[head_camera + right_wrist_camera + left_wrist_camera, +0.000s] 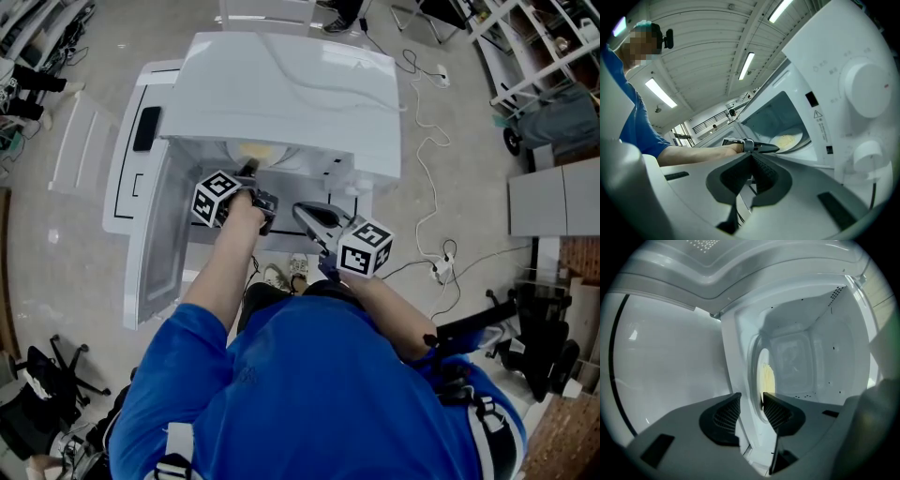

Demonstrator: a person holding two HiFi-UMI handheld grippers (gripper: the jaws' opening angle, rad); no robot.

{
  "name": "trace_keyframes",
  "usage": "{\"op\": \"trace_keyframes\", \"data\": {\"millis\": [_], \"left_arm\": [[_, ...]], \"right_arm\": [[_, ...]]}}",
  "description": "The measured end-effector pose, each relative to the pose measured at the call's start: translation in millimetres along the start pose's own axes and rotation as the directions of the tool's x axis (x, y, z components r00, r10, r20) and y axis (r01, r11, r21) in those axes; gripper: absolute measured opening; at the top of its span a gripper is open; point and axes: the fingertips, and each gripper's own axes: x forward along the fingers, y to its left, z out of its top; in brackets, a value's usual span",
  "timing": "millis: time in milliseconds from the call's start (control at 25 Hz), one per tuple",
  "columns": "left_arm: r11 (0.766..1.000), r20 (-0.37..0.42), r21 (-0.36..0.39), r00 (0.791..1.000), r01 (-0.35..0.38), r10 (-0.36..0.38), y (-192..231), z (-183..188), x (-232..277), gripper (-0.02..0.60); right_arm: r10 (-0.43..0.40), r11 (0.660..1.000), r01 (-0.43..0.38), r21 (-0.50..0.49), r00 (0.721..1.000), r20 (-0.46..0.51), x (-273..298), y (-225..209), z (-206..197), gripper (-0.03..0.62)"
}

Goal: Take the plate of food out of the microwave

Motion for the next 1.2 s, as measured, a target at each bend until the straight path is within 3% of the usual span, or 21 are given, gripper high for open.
{"op": "trace_keyframes", "data": {"millis": [200,560,920,1200], "left_arm": [[1.0,-0.001,-0.002,1.0,0.021,-0.021,0,1,-8,0.142],[0.994,0.026,-0.015,0.994,0.107,-0.107,-6,10,-19,0.029],[0.986,0.044,-0.043,0.987,0.16,-0.158,-7,12,-20,0.02],[0.96,0.071,-0.058,0.961,0.273,-0.269,-15,17,-26,0.014]], "right_arm": [[0.013,1.0,-0.013,-0.004,1.0,0.0,3,6,0,-0.003],[0.019,1.0,-0.019,-0.009,1.0,-0.007,3,11,-7,-0.003],[0.0,1.0,0.0,-0.015,1.0,-0.001,-2,11,-6,-0.003],[-0.006,1.0,0.006,-0.015,1.0,0.0,-2,12,-7,-0.003]]}}
